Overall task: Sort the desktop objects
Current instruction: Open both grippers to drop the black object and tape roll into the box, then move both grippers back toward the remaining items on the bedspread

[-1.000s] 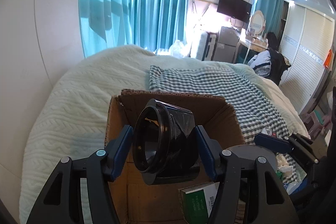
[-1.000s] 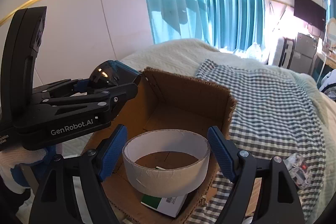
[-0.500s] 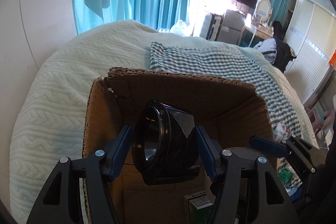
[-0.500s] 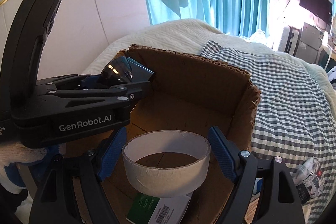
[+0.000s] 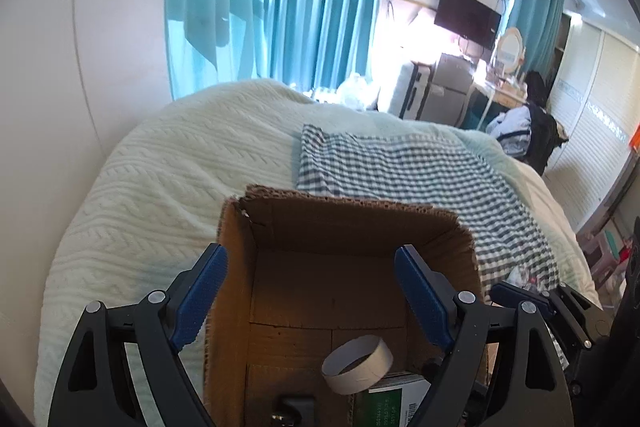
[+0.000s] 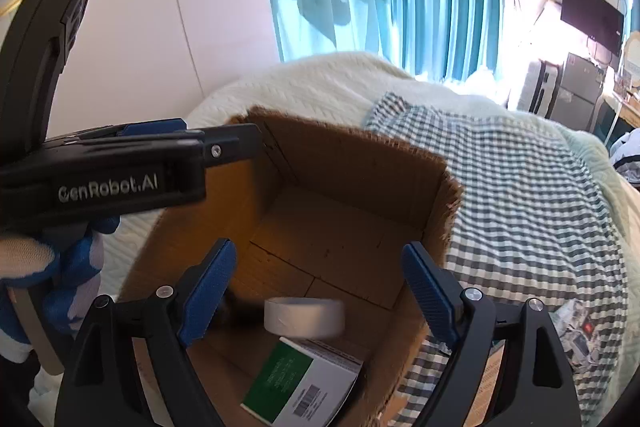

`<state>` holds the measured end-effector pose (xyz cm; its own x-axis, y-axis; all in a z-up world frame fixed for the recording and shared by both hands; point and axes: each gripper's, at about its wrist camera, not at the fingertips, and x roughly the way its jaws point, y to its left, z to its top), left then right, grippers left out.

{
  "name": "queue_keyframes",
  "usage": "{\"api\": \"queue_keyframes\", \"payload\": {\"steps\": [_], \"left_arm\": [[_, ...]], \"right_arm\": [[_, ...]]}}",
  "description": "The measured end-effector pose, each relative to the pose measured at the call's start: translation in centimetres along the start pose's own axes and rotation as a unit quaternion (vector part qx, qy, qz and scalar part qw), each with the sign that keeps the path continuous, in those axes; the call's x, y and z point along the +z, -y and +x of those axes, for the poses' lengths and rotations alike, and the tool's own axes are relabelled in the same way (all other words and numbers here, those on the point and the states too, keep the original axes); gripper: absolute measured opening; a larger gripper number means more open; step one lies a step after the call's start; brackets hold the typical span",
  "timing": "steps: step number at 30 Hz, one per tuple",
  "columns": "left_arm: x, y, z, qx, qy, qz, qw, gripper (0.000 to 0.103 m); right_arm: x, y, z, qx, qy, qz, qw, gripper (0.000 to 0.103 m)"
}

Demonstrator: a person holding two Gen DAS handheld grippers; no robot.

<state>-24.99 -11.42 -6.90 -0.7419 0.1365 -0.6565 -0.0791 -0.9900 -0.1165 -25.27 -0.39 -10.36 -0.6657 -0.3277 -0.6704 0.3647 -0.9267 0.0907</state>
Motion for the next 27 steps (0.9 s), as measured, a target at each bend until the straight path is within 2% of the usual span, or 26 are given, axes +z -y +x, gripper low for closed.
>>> {"api": "queue_keyframes", "payload": {"steps": [5, 7, 8, 12, 16, 18, 23, 27], "left_arm": [[0.6, -0.2, -3.0, 0.012, 0.026, -0.009, 0.9995, 0.093], [0.6, -0.1, -4.1, 0.017, 0.038, -0.011, 0.9991, 0.102], [0.5, 0.1, -4.7, 0.021, 0.045, -0.012, 0.9987, 0.103], [0.3, 0.9, -6.6, 0.04, 0.064, -0.011, 0.9971, 0.103], [0.1, 1.7, -8.2, 0.047, 0.076, -0.011, 0.9959, 0.103], [0.0, 2.1, -9.0, 0.055, 0.09, -0.011, 0.9944, 0.103], [-0.5, 3.2, -10.7, 0.073, 0.127, 0.001, 0.9893, 0.103], [-0.7, 4.1, -11.5, 0.058, 0.138, 0.006, 0.9887, 0.103]], "right_arm": [[0.4, -0.1, -3.3, -0.007, 0.024, 0.005, 1.0, 0.092], [0.5, -0.1, -4.4, -0.014, 0.033, 0.007, 0.999, 0.094], [0.5, 0.0, -4.9, -0.017, 0.037, 0.007, 0.999, 0.095], [0.2, 0.1, -7.3, -0.034, 0.047, 0.003, 0.998, 0.095], [-0.2, 0.3, -9.6, -0.051, 0.07, 0.006, 0.996, 0.103], [-0.5, 0.4, -10.5, -0.065, 0.079, 0.0, 0.995, 0.103], [-0.9, 1.5, -12.9, -0.062, 0.085, 0.014, 0.994, 0.103], [-1.5, 2.5, -14.5, -0.071, 0.09, 0.015, 0.993, 0.103]]}}
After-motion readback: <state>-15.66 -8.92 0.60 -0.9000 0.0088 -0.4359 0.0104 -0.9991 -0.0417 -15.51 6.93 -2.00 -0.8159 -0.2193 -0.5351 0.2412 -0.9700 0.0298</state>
